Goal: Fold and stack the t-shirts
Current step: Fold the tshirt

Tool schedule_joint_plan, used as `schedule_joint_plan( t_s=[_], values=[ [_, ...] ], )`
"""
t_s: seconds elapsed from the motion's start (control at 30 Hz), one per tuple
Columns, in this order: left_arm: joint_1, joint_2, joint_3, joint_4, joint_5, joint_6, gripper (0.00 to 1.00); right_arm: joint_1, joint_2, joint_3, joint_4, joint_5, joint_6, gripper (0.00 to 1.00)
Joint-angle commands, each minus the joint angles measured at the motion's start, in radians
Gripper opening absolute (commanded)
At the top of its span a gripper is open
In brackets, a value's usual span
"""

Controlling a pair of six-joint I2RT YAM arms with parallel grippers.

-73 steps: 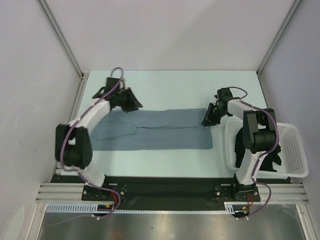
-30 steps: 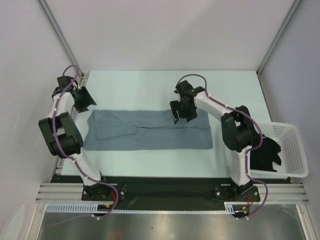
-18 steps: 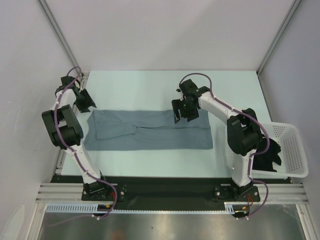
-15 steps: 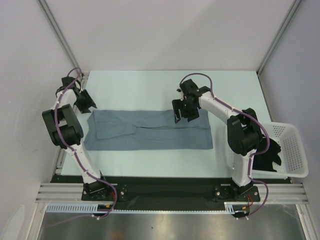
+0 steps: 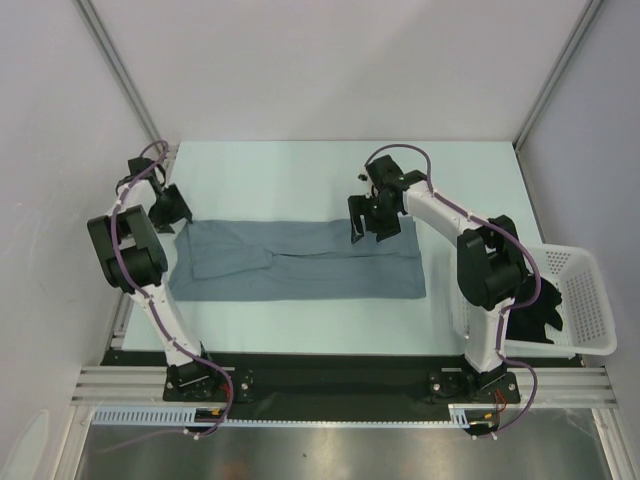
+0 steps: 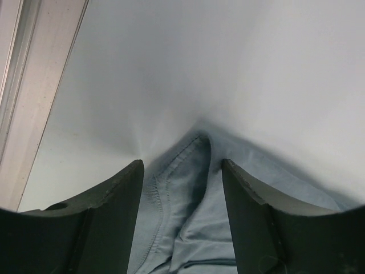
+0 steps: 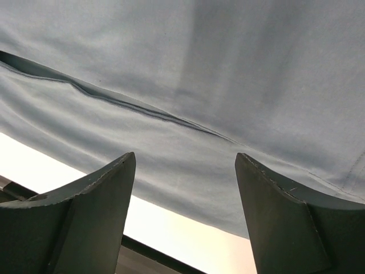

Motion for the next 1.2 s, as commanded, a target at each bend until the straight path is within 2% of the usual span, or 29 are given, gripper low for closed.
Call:
schedule_joint_plan(
  t_s=[0.0, 0.13, 0.33, 0.4, 0.53, 0.57, 0.7, 0.93, 1.1, 1.17],
  values=[
    [-0.011, 0.021, 0.045, 0.011, -0.042, 0.081, 0.63, -0.003, -0.010, 0.000, 0.019, -0.027, -0.006, 0.77],
    [-0.013, 0.051, 0.060, 0.020, -0.002, 0.114, 0.63, -0.003, -0.010, -0.001, 0.019, -0.035, -0.006, 0.77],
    [-0.016, 0.087, 0.073, 0.025, 0.041, 0.117, 0.50, -0.005, -0.013, -0.004, 0.024, -0.041, -0.004, 0.77],
    [-0.016, 0.099, 0.073, 0.032, 0.050, 0.120, 0.41, -0.005, -0.011, -0.006, 0.024, -0.044, -0.003, 0.77],
    [-0.016, 0.116, 0.096, 0.029, 0.075, 0.114, 0.17, -0.006, -0.021, -0.026, 0.027, -0.043, -0.006, 0.78],
    [-0.016, 0.117, 0.102, 0.029, 0.089, 0.111, 0.00, -0.006, -0.019, -0.029, 0.027, -0.044, -0.004, 0.78],
    [-0.037, 0.105, 0.113, 0.118, 0.126, 0.069, 0.00, -0.010, -0.010, -0.029, 0.027, -0.035, 0.005, 0.78],
    [-0.130, 0.176, 0.316, 0.273, 0.142, -0.089, 0.00, -0.051, 0.024, 0.040, 0.033, 0.064, 0.048, 0.79],
    [-0.177, 0.353, 0.497, 0.413, 0.156, -0.237, 0.00, -0.140, 0.127, 0.187, 0.033, 0.092, 0.046, 0.79],
    [-0.204, 0.425, 0.623, 0.460, 0.161, -0.276, 0.00, -0.161, 0.162, 0.250, 0.032, 0.088, 0.045, 0.79]
  ],
)
